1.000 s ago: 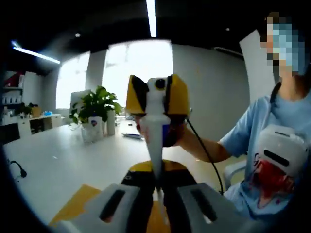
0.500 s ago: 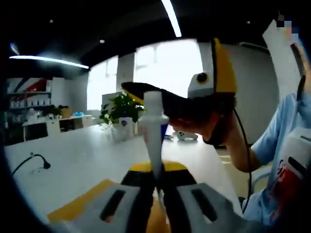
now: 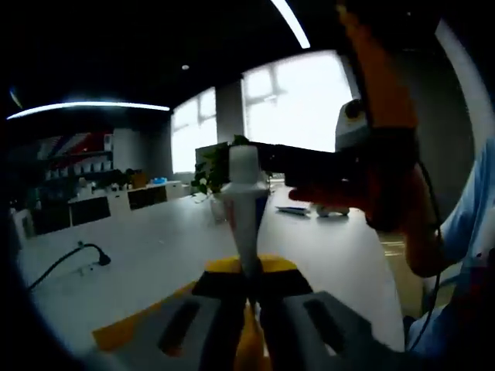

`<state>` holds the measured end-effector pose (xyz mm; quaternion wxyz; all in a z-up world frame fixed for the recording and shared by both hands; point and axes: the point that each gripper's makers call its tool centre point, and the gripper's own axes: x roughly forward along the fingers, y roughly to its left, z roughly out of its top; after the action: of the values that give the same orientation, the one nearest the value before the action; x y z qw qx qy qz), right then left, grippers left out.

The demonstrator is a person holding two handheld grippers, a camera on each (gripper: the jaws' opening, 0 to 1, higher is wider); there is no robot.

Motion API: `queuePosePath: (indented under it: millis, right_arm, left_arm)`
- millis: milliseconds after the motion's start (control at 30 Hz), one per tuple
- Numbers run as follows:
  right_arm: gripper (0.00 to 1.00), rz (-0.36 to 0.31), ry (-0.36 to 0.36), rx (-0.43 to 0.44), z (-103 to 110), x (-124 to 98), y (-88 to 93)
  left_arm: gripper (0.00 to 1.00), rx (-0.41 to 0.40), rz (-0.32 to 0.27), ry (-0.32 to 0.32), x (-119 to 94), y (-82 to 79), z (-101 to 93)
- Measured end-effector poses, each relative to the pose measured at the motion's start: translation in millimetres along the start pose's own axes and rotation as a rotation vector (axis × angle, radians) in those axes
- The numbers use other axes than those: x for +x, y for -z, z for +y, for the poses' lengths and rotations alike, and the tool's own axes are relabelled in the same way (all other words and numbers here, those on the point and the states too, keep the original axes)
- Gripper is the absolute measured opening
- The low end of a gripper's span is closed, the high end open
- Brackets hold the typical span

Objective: Pick up the toothpaste unscrew the cap squeeze it onto the small board screw the cap back on and return it to the table

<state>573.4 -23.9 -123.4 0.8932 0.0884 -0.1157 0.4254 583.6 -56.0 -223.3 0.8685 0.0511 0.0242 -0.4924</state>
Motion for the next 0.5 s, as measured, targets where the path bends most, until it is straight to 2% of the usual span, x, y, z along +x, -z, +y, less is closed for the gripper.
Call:
queuePosePath:
  millis: [133, 233, 367, 500]
  right_arm:
    - [0.79, 0.009, -0.034, 0.032, 3.9, -3.3, 5.4]
    - [0.7, 0.016, -0.032, 0.022, 1.9, -5.7, 5.9]
    - [0.58, 0.056, 0.008, -0.103, -0.7, -8.9, 8.9]
    - [0.49, 0.089, 0.026, -0.161, 7.3, -6.4, 13.4]
  left_arm:
    - [0.03, -0.005, -0.006, 0.018, 1.2, -0.8, -6.8]
    - [0.03, 0.022, 0.005, 0.011, 0.5, 1.4, -8.0]
    - [0.03, 0.026, 0.003, -0.014, 0.5, 1.9, -4.7]
    - [0.03, 0.015, 0.003, -0.058, 1.2, 2.6, 1.0]
